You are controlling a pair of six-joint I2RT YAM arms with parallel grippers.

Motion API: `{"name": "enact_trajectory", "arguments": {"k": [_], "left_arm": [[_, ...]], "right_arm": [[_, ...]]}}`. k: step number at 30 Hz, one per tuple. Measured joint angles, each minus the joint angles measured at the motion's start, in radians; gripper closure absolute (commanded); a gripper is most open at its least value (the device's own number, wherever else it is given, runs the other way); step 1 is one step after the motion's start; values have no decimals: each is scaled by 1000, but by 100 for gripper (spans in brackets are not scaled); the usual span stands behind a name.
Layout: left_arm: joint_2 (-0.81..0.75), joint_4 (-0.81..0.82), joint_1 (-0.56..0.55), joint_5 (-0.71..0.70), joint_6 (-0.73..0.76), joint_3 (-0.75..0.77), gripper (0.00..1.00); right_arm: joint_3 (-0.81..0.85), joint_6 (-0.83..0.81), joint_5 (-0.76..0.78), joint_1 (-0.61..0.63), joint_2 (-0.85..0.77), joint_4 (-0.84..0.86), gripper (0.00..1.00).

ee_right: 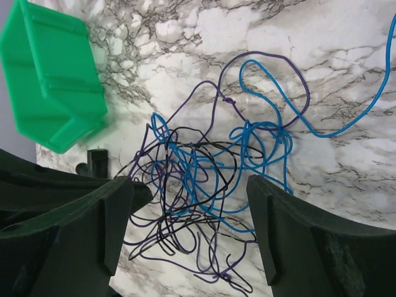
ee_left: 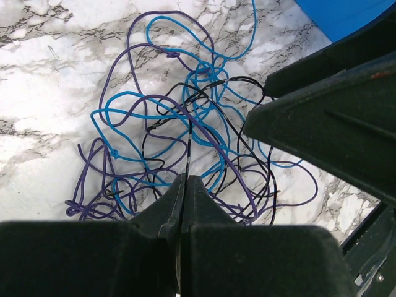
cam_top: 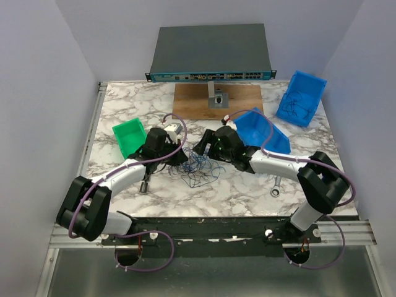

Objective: Untangle the cables
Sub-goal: Untie the cable.

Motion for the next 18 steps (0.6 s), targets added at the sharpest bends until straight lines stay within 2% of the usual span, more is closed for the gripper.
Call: {"name": "enact_trajectory", "arguments": {"k": [7, 8, 11, 12, 18], "left_arm": [[0, 0, 0, 2, 0, 0, 100], [0, 0, 0, 2, 0, 0, 100], [0, 0, 0, 3, 0, 0, 100], [0, 0, 0, 3, 0, 0, 100], [0, 1, 0, 11, 0, 0, 100]], "right_arm": [[0, 2, 0, 0, 36, 71, 47], [0, 3, -6, 0, 48, 81, 54], [0, 3, -21, 0, 76, 99, 92], [0, 1, -23, 0, 78, 101, 99], [1, -46, -13, 0, 52, 100, 99]]}}
